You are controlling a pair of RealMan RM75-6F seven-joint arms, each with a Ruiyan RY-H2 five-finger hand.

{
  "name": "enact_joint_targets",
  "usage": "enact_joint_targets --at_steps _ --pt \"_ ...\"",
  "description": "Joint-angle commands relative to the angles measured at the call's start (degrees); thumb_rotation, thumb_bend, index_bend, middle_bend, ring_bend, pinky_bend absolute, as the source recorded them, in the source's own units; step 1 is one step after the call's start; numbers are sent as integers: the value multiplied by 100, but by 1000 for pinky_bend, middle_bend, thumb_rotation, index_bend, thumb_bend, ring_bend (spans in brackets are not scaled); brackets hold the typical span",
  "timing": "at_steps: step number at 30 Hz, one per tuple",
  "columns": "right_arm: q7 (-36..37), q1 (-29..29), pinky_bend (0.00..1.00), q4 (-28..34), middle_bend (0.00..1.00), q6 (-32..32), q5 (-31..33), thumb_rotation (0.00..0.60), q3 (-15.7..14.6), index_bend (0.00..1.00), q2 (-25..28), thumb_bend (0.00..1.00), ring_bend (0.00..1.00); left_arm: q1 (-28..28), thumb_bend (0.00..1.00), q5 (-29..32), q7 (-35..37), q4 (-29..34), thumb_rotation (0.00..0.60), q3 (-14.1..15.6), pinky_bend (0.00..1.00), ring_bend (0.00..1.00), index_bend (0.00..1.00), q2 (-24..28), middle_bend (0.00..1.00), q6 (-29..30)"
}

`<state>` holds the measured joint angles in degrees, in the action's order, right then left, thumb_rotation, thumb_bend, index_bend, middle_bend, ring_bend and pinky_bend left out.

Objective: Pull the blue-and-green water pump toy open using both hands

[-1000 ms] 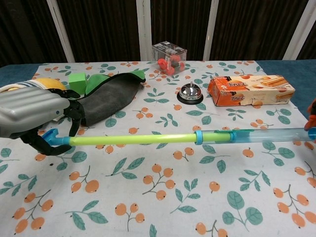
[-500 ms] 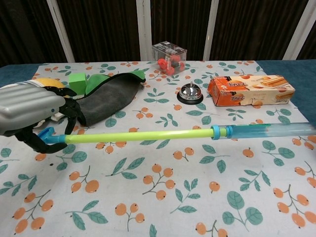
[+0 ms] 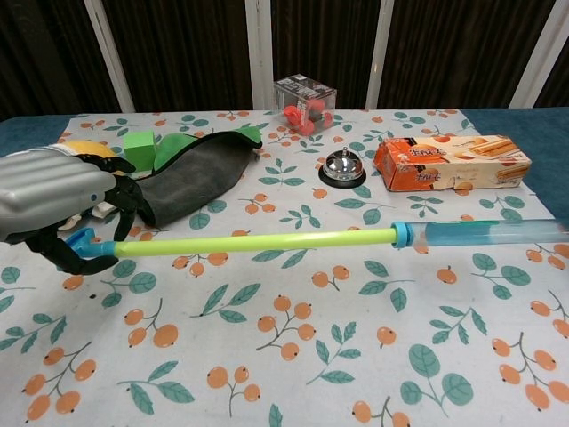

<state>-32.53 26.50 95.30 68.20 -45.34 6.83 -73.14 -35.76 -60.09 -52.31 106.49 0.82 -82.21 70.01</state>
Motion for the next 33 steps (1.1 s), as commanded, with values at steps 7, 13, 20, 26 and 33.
enact_joint_targets --at_steps 7,13,20,26,33 --pt "-138 17 0 176 0 -172 134 600 -94 15 148 319 0 3 175 87 -15 78 600 -26 8 0 173 -43 63 2" --pt "-206 4 0 425 0 -83 157 600 -105 0 269 319 0 66 130 -26 128 215 600 -4 8 0 128 12 59 66" --pt "257 -258 0 752 0 147 -449 600 -223 0 555 320 0 453 131 -562 854 577 600 160 8 0 127 364 53 456" --pt "1086 -817 0 882 0 532 -1597 600 -646 0 987 319 0 1208 130 -1677 2116 559 600 650 8 0 116 976 29 1279" --pt "2048 -1586 0 538 0 1615 -2865 600 -975 0 1262 319 0 2148 130 -2638 3664 -196 600 1062 0 0 63 1500 0 2503"
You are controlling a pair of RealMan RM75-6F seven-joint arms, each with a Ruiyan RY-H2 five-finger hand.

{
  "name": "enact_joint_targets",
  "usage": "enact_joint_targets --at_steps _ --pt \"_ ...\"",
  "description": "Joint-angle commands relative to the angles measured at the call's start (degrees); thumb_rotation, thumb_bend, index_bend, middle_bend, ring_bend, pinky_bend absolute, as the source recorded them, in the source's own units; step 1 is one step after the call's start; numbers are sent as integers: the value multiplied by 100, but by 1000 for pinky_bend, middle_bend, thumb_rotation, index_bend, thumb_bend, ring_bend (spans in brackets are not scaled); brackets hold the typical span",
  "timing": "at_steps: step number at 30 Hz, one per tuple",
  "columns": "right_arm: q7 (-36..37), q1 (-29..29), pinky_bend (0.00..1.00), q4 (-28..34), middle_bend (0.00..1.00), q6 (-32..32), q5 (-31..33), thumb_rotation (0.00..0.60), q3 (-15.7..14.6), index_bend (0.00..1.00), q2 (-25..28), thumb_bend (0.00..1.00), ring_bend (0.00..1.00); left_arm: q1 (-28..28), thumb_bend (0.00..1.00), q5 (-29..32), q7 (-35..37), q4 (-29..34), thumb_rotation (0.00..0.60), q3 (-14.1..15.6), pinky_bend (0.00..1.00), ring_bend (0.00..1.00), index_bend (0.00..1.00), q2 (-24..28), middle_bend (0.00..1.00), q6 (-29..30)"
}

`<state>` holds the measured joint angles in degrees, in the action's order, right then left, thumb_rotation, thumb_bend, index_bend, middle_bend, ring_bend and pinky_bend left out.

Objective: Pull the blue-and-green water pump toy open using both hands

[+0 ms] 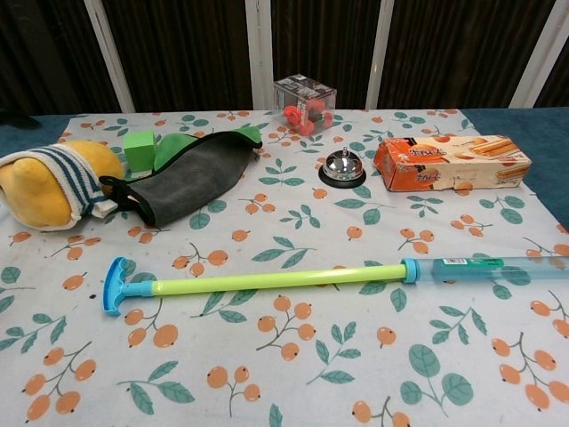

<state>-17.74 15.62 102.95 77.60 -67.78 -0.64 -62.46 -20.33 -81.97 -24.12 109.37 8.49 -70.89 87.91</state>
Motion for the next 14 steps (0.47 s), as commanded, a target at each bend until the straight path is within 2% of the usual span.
enact_joint_targets --at_steps 1,7,14 --pt "656 -592 0 -319 0 838 -741 600 -245 0 193 319 0 721 130 -451 1028 -594 600 322 0 0 55 412 0 827" --pt "1208 -1071 0 -891 0 1589 -1180 600 -252 0 87 319 0 1221 130 -489 1818 -1381 600 377 0 0 24 595 0 1227" --pt "1538 -1225 0 -1201 0 1823 -1416 600 -131 0 -56 320 0 1465 130 -138 2520 -1648 600 203 0 0 18 811 0 1122"
